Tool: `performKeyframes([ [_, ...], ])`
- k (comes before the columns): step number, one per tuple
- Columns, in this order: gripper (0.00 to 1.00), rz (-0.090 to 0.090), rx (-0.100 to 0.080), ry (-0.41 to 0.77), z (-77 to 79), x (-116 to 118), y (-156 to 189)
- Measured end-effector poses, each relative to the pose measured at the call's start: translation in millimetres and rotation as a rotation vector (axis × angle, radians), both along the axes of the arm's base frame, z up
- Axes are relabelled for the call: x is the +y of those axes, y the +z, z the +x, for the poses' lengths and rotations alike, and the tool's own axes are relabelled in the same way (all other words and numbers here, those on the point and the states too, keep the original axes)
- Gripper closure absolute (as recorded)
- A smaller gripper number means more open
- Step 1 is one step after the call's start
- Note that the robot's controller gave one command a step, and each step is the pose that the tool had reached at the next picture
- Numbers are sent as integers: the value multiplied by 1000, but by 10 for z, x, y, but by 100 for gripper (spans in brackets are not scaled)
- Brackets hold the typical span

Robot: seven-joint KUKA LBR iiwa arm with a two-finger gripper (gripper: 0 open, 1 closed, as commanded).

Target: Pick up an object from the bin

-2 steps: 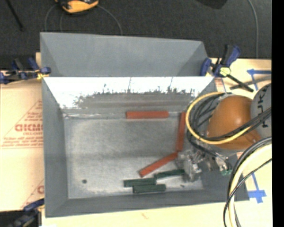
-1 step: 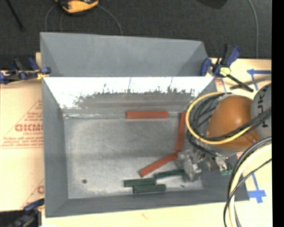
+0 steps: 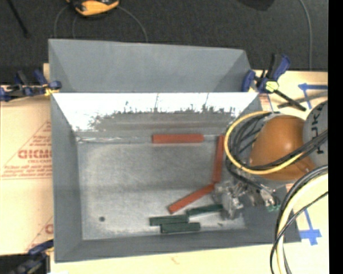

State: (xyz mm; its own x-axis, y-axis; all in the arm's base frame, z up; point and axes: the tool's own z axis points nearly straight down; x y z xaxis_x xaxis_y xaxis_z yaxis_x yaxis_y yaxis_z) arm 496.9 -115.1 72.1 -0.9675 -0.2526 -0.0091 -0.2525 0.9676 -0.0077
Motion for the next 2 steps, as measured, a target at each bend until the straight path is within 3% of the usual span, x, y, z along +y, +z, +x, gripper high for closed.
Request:
performKeyframes([
  [2,100,0,0,0,0,0,0],
])
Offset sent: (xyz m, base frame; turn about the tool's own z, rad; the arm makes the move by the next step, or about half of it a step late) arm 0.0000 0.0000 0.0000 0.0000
